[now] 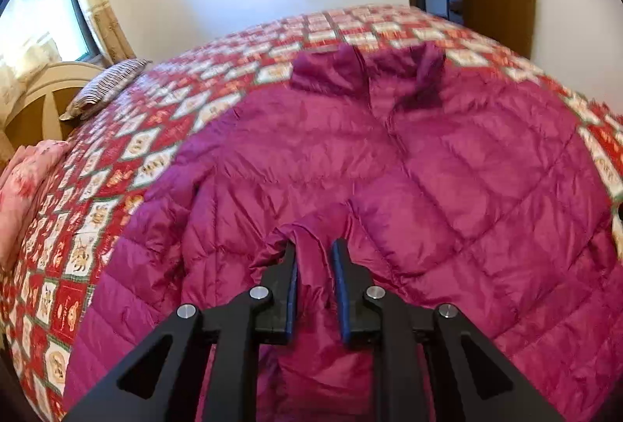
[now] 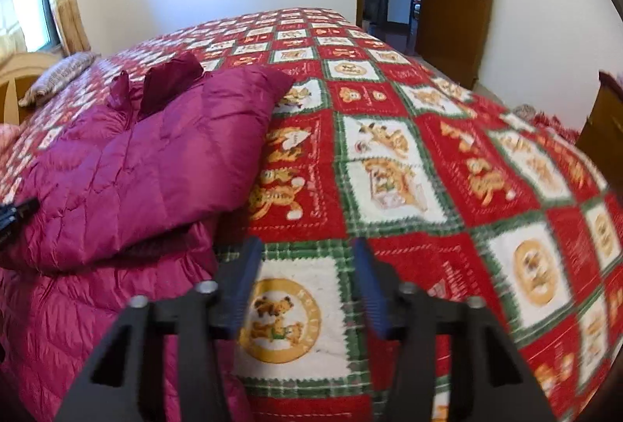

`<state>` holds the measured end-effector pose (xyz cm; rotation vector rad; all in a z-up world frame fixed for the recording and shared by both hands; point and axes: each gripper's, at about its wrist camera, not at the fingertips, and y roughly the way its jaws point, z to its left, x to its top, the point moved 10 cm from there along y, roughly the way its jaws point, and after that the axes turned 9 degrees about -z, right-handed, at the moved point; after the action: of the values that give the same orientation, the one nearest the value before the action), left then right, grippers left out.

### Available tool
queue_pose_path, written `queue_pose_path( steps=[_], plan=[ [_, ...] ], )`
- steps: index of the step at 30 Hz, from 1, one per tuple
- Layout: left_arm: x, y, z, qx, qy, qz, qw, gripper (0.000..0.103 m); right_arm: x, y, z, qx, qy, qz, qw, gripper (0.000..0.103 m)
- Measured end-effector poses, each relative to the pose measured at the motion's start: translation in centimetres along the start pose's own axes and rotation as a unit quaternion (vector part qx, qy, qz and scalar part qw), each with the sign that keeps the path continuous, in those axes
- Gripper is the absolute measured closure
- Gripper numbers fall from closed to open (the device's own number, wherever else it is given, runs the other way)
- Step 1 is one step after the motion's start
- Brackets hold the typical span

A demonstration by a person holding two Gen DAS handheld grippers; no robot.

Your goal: Fold large clothes

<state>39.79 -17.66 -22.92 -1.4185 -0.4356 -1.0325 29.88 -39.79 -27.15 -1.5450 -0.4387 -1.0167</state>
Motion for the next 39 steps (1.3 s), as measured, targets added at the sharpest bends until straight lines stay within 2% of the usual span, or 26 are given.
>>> queue_pose_path(
  steps=[1,2,4,6,8,10,11,13,16,18,22,28,30,32,34,36,39],
  plan=[
    [0.9,-0.9,0.8,0.017,-0.007,-0.021,0.9996,0.073,0.7,-0.3,-0.4,-0.003,0.001,-0.004,1.0,0.055],
    [1.7,-1.6,1.8,0.042,-0.011,-0.038,0.9983,0.043,1.3,-0.6,-0.7,-0.006,0.0,-0.01,1.0,0.055],
    [3.2,-2.7,4.1,0.091,-0.025,-0.075,0.9927,0.003,3.1,-0.9,-1.0,-0.007,0.003,-0.025,1.0,0.054],
    [4.6,-3.7,5.5,0.11,-0.048,-0.112,0.9865,0.002,5.2,-0.6,-0.7,0.004,0.008,-0.043,0.999,0.054],
    [5.5,-3.2,6.2,0.111,-0.065,-0.104,0.9862,0.002,6.9,0.2,0.2,0.024,0.017,-0.054,0.998,0.054],
    [5.9,-2.0,5.1,0.093,-0.081,-0.079,0.9893,0.002,8.0,1.8,0.9,0.029,0.029,-0.055,0.998,0.054],
    [5.8,-1.4,4.6,0.095,-0.077,-0.072,0.9899,0.002,8.3,2.8,1.1,0.024,0.028,-0.055,0.998,0.054],
    [4.9,0.3,2.9,0.126,-0.031,-0.05,0.9903,0.002,8.3,5.3,1.4,0.012,0.038,-0.043,0.998,0.054],
    [2.5,2.6,2.3,0.179,0.014,-0.03,0.9834,0.002,7.4,7.2,3.3,0.033,0.021,-0.027,0.999,0.054],
    [0.5,4.3,3.1,0.19,0.016,0.0,0.9816,0.002,6.6,7.8,4.4,0.041,0.007,-0.02,0.999,0.055],
    [-1.7,5.9,4.2,0.176,-0.001,0.021,0.9842,0.002,4.4,9.3,5.6,0.051,-0.004,0.001,0.999,0.055],
    [-1.8,5.2,5.1,0.165,-0.024,0.03,0.9855,0.002,3.9,9.8,6.2,0.052,-0.031,0.016,0.998,0.055],
    [-0.3,3.5,5.6,0.157,-0.046,0.017,0.9863,0.002,4.3,9.1,6.1,0.055,-0.039,0.015,0.998,0.055],
    [2.3,1.2,6.0,0.144,-0.062,-0.02,0.9874,0.002,5.3,7.6,5.6,0.06,-0.033,0.002,0.998,0.055],
    [4.5,-0.3,5.6,0.129,-0.07,-0.046,0.9881,0.002,7.1,5.9,5.1,0.061,-0.02,-0.031,0.997,0.055],
    [5.6,-0.1,4.7,0.118,-0.066,-0.052,0.9895,0.002,8.8,5.3,4.7,0.051,-0.007,-0.051,0.997,0.055],
    [5.2,1.9,3.6,0.132,-0.054,-0.04,0.989,0.002,9.7,6.3,5.6,0.049,-0.004,-0.055,0.997,0.055]
  ],
)
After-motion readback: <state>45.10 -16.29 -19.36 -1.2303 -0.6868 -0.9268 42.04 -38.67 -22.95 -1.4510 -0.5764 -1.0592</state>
